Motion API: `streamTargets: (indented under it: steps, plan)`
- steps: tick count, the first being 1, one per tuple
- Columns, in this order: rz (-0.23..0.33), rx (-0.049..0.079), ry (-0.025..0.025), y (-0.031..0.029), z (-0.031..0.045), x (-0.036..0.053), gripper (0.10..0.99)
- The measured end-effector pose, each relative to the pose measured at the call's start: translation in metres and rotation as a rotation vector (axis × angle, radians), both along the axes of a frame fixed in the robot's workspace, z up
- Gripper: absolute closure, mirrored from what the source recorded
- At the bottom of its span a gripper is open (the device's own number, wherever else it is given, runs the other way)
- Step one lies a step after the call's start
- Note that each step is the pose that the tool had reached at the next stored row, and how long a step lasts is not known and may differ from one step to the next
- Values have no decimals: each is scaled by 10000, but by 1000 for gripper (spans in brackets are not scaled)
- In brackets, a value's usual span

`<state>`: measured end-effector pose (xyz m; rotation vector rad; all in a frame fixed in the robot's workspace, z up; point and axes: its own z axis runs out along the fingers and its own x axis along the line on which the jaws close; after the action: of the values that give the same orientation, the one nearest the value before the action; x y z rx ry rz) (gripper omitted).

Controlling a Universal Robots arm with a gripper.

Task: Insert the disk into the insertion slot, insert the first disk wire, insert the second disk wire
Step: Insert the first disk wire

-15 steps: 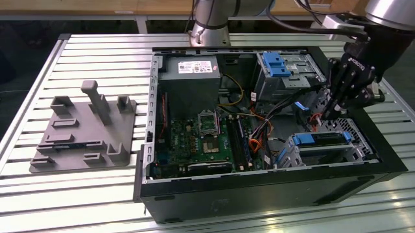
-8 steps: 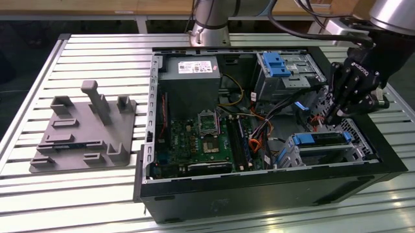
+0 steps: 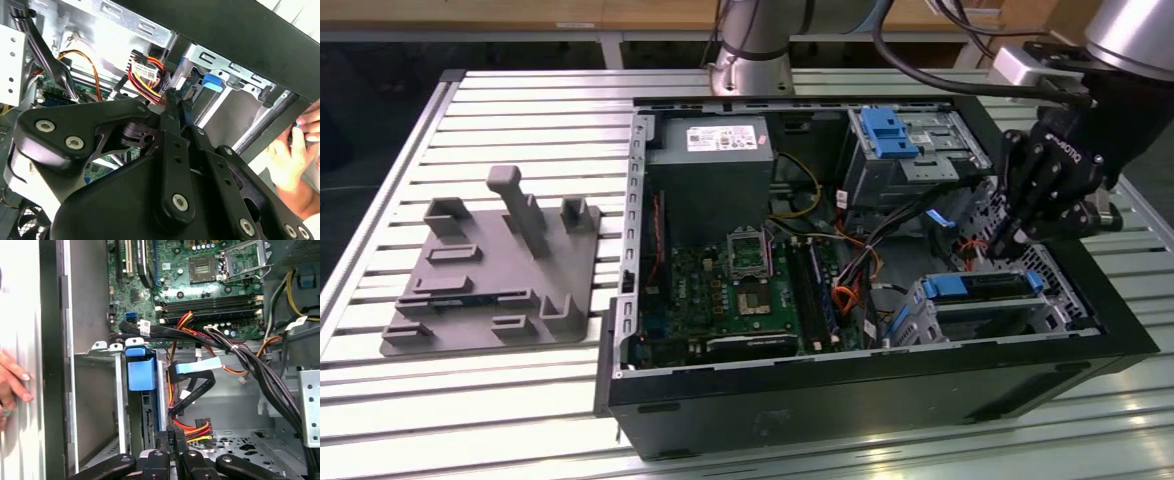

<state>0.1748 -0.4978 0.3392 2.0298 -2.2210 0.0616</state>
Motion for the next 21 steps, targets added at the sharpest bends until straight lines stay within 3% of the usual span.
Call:
streamTargets:
  steps: [3, 6, 12, 19, 21]
  plan:
    - [5, 346, -22, -27, 0, -1, 918]
    - [24, 501, -24, -51, 0, -2, 918]
    - [535, 521, -10, -54, 0, -2, 918]
    - [552, 528, -11, -58, -1, -3, 918]
    - [552, 604, -13, -83, -1, -3, 918]
